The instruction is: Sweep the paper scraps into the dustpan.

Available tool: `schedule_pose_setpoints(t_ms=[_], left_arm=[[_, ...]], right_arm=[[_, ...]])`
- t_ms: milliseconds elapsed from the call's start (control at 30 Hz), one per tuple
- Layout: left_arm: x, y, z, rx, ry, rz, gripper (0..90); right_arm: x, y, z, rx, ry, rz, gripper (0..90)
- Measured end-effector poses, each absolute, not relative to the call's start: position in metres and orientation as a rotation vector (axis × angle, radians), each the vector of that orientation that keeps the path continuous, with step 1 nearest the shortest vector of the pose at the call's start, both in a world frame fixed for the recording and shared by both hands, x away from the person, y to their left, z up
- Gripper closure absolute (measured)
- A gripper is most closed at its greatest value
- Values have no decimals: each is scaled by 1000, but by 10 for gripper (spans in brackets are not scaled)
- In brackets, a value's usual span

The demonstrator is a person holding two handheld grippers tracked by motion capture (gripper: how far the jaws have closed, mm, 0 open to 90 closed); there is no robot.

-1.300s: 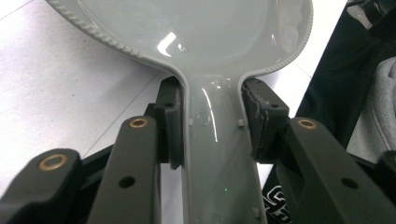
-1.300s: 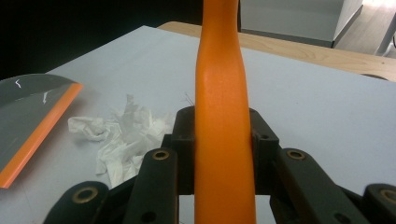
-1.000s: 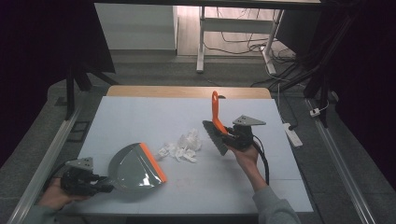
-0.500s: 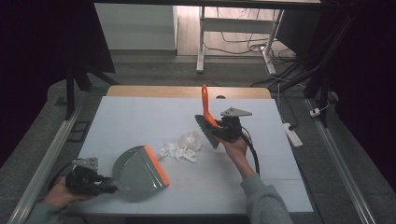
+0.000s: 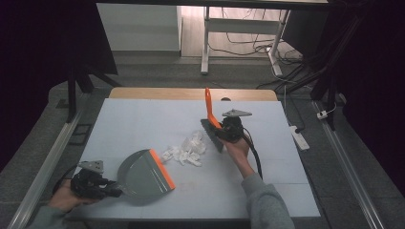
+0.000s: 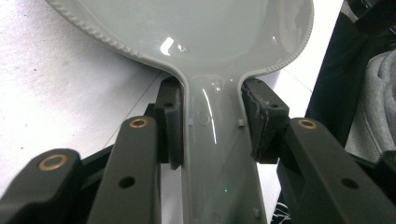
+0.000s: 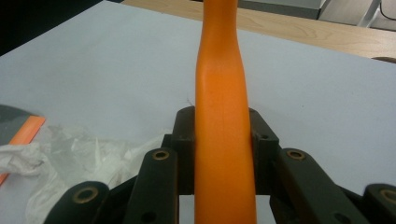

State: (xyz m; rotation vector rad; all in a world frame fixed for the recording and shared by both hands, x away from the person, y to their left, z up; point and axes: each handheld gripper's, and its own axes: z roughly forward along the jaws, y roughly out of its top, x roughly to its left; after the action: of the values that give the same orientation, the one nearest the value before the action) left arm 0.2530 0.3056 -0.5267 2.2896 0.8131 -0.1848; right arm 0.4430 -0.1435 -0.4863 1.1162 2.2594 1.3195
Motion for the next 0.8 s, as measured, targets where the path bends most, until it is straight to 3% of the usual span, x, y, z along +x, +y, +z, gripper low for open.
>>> schedule_pose_setpoints(t_ms=[400, 800], left_arm=[[255, 301, -526, 2286, 831, -192, 613], [256, 300, -526, 2286, 834, -186, 613]], right_arm=[[452, -112, -490, 1128, 2312, 1264, 701], [434, -67, -494, 1028, 2420, 1244, 701]])
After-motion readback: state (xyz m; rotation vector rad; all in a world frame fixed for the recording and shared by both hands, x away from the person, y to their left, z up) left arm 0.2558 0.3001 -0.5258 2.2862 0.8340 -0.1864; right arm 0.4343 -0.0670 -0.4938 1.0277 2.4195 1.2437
